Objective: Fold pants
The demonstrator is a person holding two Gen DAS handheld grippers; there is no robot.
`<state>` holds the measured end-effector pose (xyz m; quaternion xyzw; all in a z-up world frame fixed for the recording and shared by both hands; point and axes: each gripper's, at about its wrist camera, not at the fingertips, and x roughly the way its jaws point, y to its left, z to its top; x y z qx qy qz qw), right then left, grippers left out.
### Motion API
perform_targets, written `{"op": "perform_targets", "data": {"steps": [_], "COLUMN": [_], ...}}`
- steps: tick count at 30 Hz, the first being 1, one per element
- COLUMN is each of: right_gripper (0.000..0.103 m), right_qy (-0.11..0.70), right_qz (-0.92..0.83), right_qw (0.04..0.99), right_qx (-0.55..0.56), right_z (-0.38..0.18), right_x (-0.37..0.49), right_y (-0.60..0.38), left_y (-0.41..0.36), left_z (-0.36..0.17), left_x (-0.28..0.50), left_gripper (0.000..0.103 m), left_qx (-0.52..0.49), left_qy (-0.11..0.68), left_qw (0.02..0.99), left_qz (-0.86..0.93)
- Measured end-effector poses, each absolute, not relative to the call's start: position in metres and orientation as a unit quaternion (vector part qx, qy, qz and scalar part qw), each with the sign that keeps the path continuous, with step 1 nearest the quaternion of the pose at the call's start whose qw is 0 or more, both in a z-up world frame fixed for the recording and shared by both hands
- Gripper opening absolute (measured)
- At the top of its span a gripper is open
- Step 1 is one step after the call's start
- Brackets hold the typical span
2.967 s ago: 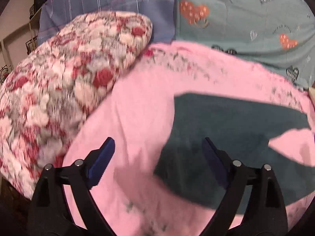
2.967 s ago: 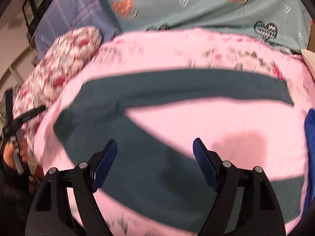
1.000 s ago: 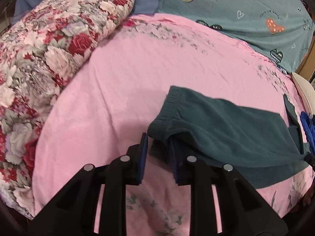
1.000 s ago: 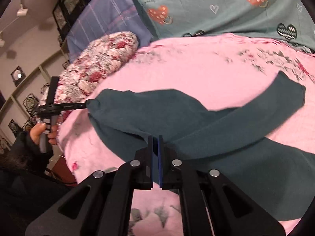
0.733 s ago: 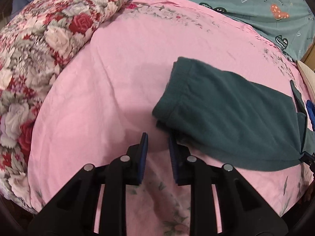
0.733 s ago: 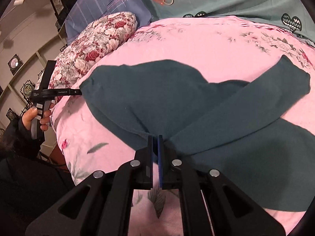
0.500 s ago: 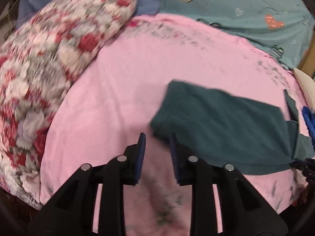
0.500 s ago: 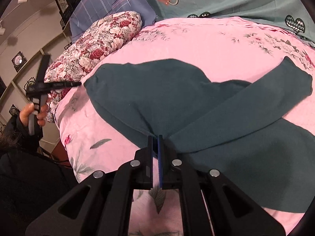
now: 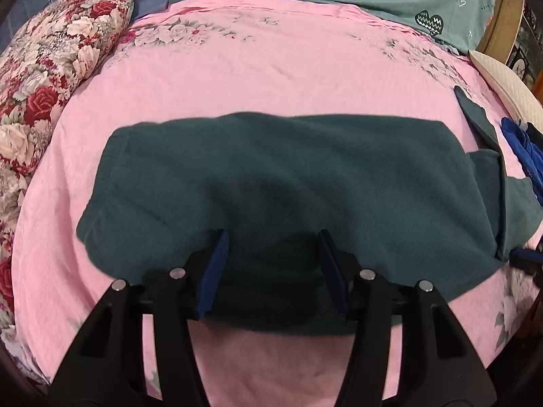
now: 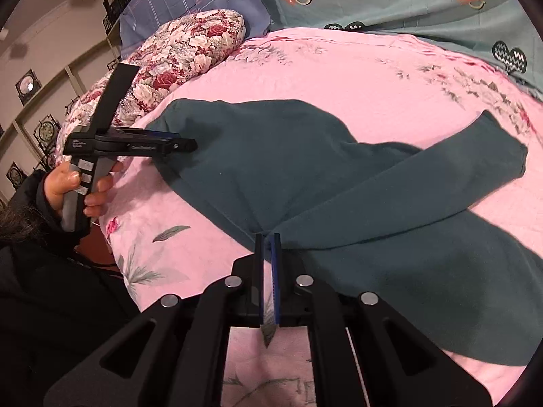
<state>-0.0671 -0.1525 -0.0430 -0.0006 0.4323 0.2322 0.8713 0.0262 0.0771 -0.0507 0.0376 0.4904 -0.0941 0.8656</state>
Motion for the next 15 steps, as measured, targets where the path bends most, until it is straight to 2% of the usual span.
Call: {"op": "perform_targets", "data": {"steps": [2,3,4,6,7,9,15], "right_gripper": [0.027,0.044,0.05,0.056,0.066,0.079,0.079], "right_qy": [0.417,0.403,0.395,0.395,0.403,0.432,0.505], "right_qz": [0.187,0.152,0.116,0.054,0.021,-0.033,-0.147], "right_qw": [0.889,0.903,0.911,0.917,0.914,0.9,0.85], "right_qx": [-0.009,-0.011,-0.007,0.019,0.031,0.042,0.018], "right_z": [-0.028,-0.018,-0.007,0.012,0.018,0.018,-0.032], "right_x": [-0.059,-0.053,-0.042,-0.012,0.007,0.05,0.16], "right_y": [-0.168,-0.182,-0.196,-0.23,-0.247,-0.273,-0.296], "left_y": [0.079,0.08,0.081,0.08,0.075,0.06,-0.024], "left_z": [-0.05,-0.049,-0.047,-0.04,-0.034,-0.023,-0.02], "left_x": [0.014,0.01,0.007,0.002,0.001,-0.003,-0.007], "left_gripper": [0.056,0.056,0.055,0.054,0.054,0.055,0.06], "left_qx": [0.05,0.051,0.051,0.058,0.059,0.062,0.081], "left_qy": [0.491,0.492,0.493,0.483,0.473,0.457,0.446], "left_qw": [0.865,0.864,0.863,0.868,0.872,0.876,0.856], "left_qz": [-0.097,-0.098,-0.099,-0.104,-0.113,-0.137,-0.249]}}
